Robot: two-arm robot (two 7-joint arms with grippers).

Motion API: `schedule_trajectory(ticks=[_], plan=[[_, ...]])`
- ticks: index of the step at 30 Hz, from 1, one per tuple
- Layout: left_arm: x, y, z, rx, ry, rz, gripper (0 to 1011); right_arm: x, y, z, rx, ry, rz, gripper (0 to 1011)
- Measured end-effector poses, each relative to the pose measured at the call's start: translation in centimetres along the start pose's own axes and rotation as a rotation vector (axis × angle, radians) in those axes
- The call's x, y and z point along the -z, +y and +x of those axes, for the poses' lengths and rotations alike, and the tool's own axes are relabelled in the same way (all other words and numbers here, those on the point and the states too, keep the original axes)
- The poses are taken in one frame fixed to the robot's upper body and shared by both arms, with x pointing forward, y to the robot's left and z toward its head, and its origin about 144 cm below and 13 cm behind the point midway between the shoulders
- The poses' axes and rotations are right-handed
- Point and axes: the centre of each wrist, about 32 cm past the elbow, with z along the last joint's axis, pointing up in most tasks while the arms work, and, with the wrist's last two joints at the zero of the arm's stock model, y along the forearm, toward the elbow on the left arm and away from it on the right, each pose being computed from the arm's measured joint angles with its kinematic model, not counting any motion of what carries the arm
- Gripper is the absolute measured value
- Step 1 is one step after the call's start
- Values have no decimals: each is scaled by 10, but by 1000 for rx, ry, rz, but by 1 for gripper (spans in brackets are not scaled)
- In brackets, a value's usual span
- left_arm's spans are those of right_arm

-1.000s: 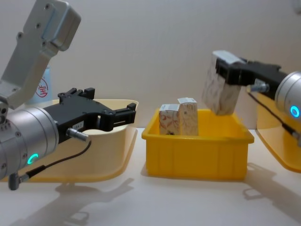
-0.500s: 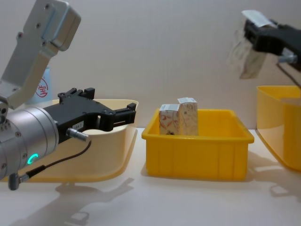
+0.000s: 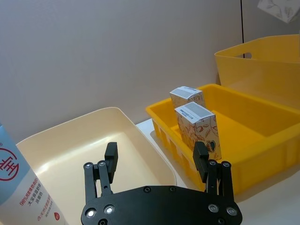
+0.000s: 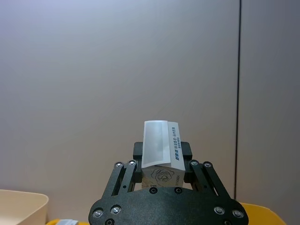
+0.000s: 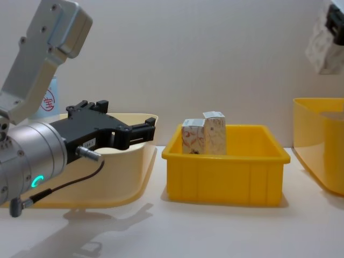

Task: Bimanual collaborative sorting of washing and personal care products

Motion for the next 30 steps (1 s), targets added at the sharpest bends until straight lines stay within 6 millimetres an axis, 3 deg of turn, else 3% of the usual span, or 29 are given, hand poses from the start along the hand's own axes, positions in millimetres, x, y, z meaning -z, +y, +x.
schedule_trajectory(ticks=[30], plan=[[0, 0, 0, 0, 0, 0, 1003, -4, -25, 15, 149, -62, -1, 448]])
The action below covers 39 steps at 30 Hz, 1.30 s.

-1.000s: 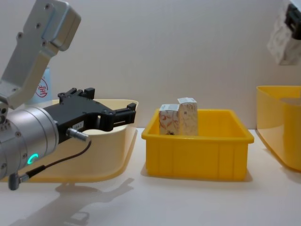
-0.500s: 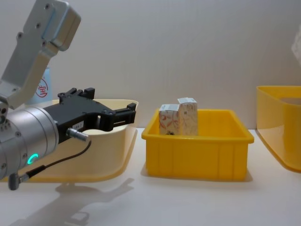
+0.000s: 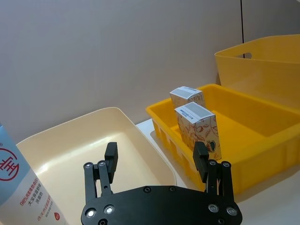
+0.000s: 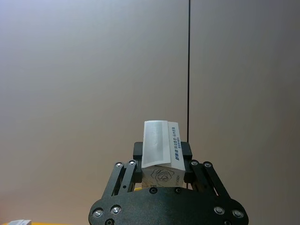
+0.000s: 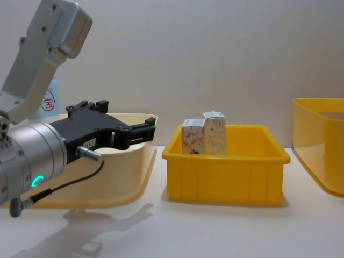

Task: Bimanual collaborative sorting of washing and personal care products

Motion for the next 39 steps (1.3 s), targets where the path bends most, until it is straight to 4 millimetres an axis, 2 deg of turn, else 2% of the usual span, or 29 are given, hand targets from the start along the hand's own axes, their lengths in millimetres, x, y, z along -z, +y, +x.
schedule_trajectory(ticks=[16, 39], plan=[[0, 0, 0, 0, 0, 0, 1003, -1, -3, 1, -13, -3, -77, 448], [0, 0, 0, 0, 0, 0, 1003, 4, -6, -14, 24, -1, -262, 448]])
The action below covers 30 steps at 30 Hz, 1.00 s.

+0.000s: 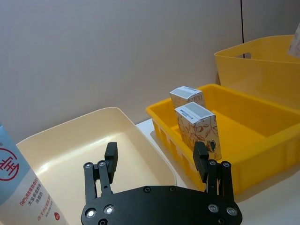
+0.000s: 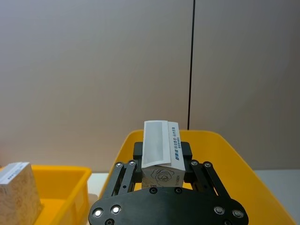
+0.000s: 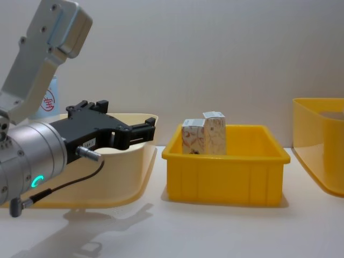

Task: Bimanual collaborative sorting of washing and personal care products

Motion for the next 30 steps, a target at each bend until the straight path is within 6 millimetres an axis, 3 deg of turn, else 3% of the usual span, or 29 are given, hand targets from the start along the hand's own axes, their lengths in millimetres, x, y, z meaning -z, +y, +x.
schedule_trajectory(ticks=[18, 30], plan=[[0, 0, 0, 0, 0, 0, 1003, 5, -1, -9, 37, 9, -129, 451], [0, 0, 0, 0, 0, 0, 1003, 6, -1, -11, 42, 10, -152, 811]])
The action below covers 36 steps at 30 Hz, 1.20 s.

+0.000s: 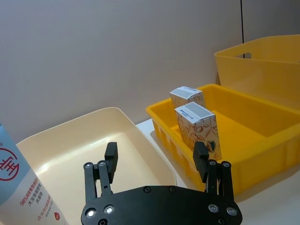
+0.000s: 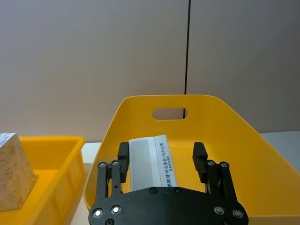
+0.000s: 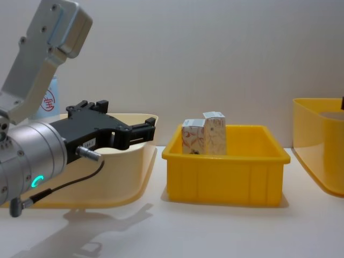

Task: Bimanual collaborative sorting of washing and personal care products

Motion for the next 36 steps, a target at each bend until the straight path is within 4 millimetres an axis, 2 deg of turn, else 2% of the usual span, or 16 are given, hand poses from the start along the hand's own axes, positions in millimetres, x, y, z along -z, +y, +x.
schedule_trajectory(ticks=[7, 20, 36], plan=[[0, 0, 0, 0, 0, 0, 1003, 0, 0, -1, 1, 0, -7, 1001], [0, 0, 0, 0, 0, 0, 1003, 0, 0, 0, 0, 2, -1, 1001], [0, 0, 0, 0, 0, 0, 1003, -2, -2, 7, -85, 38, 147, 1001]])
